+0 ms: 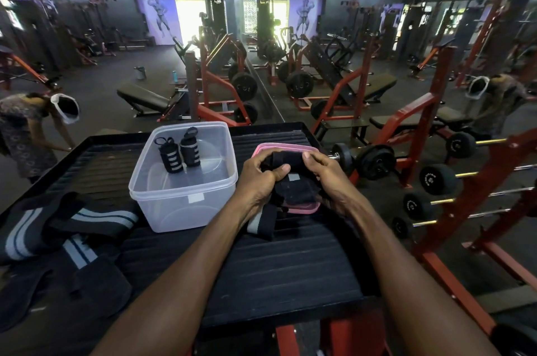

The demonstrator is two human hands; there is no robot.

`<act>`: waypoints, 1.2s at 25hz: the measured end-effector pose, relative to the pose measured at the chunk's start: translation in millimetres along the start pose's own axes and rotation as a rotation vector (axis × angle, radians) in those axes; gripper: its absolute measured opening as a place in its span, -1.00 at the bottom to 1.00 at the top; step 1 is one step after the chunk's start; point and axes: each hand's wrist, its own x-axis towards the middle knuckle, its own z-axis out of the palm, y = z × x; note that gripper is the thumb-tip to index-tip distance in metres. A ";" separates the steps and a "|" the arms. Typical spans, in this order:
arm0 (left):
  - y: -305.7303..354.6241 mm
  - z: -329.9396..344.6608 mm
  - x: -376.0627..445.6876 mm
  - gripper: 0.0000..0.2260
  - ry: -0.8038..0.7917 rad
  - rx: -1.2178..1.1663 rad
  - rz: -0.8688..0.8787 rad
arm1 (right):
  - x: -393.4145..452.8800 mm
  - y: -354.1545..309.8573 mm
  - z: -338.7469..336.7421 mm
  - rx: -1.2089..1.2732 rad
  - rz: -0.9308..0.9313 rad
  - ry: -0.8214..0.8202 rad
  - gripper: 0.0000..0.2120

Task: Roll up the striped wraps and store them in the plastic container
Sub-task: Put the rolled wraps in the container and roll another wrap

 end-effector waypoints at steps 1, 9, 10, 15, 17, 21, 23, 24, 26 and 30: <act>-0.2 0.2 0.2 -0.71 -0.004 0.007 0.007 | 0.5 1.2 -0.9 -0.008 -0.022 0.007 -0.77; 2.6 1.7 -0.4 -0.87 -0.048 -0.095 -0.114 | -2.2 -3.2 0.4 0.009 -0.039 -0.027 -0.84; 3.1 1.5 -0.3 -0.87 -0.034 -0.079 -0.096 | -2.0 -2.8 0.6 0.026 -0.011 -0.027 -0.85; 3.7 1.4 -2.0 -0.77 -0.048 -0.016 -0.052 | 4.8 3.9 -3.5 0.016 -0.046 0.020 -0.75; 4.9 0.8 -2.0 -0.79 -0.084 -0.084 -0.103 | 3.7 4.1 -4.4 0.022 -0.083 0.030 -0.75; 6.3 1.4 -2.4 -0.83 -0.032 -0.068 -0.097 | 5.3 6.4 -4.5 0.005 -0.144 -0.015 -0.72; 6.3 1.9 -3.7 -0.87 0.003 -0.037 -0.048 | 5.3 3.7 -3.8 0.031 -0.119 -0.026 -0.71; 5.4 1.3 -3.3 -0.84 0.008 -0.013 -0.016 | 4.3 1.4 -2.4 0.064 -0.087 -0.035 -0.75; 2.9 0.1 -2.4 -0.77 -0.006 0.065 0.054 | 1.6 -0.7 0.9 0.087 -0.022 -0.043 -0.85; -0.3 0.1 -2.8 -0.72 -0.053 0.141 0.121 | 1.6 2.0 4.0 0.048 -0.063 0.016 -0.87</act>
